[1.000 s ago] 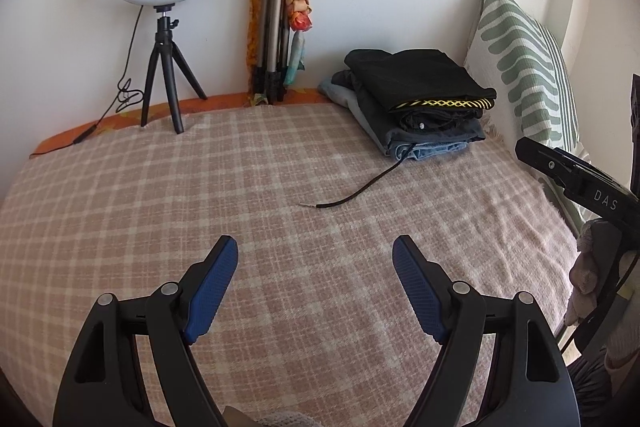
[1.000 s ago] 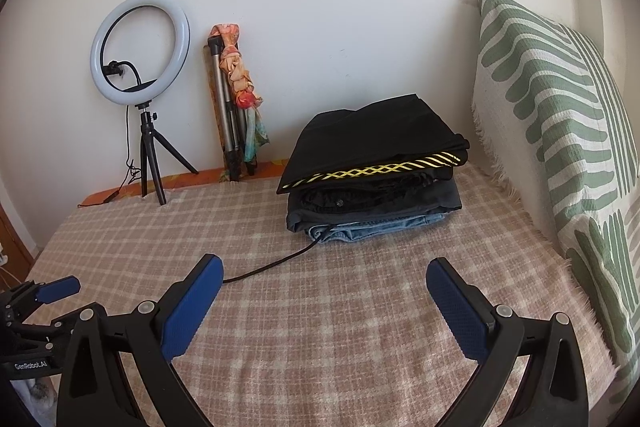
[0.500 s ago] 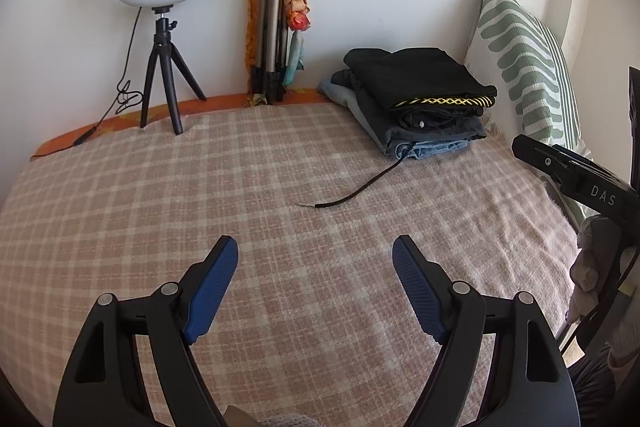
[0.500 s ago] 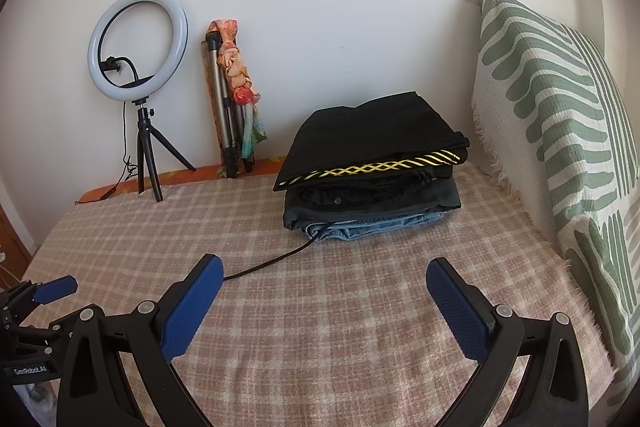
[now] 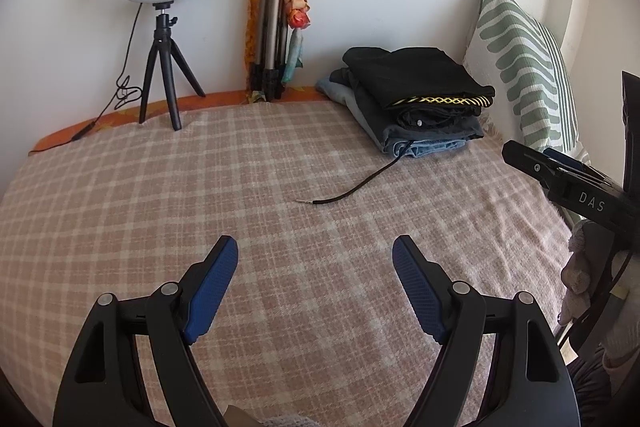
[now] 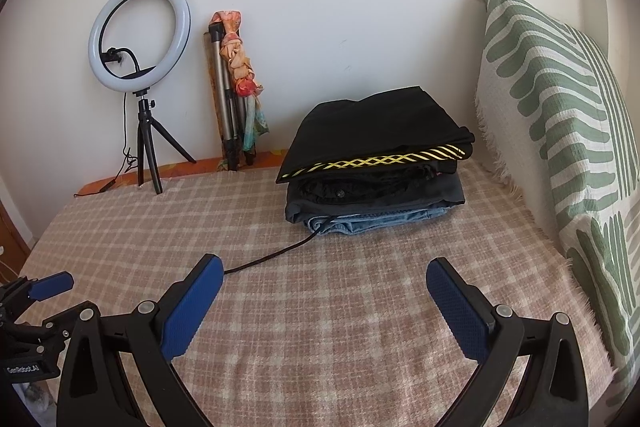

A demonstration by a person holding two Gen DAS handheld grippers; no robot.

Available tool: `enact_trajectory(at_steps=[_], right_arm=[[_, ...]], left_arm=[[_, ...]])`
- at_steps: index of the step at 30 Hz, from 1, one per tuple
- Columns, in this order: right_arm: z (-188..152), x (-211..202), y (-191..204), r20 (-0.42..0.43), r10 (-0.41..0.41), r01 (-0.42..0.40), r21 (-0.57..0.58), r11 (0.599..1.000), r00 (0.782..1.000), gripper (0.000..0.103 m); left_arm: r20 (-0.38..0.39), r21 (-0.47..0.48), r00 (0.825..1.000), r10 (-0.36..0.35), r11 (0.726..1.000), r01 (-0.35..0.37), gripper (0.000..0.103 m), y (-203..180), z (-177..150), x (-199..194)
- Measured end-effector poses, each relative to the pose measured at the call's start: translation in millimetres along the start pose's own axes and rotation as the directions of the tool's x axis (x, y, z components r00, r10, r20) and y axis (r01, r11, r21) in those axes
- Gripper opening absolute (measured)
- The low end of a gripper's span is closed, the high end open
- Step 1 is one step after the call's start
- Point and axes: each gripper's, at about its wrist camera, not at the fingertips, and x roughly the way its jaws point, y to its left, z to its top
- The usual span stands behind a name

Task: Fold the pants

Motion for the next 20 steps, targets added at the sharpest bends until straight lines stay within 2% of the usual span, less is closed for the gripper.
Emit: enact_trajectory(at_steps=[20], right_arm=[[-1.1, 5.1, -2.7, -0.020, -0.003, 0.003, 0.002, 1.000, 1.000, 0.103]], left_arm=[[0.005, -0.042, 1.000, -0.013, 0.999, 0.013, 0.080, 3.2, 1.2, 0.4]])
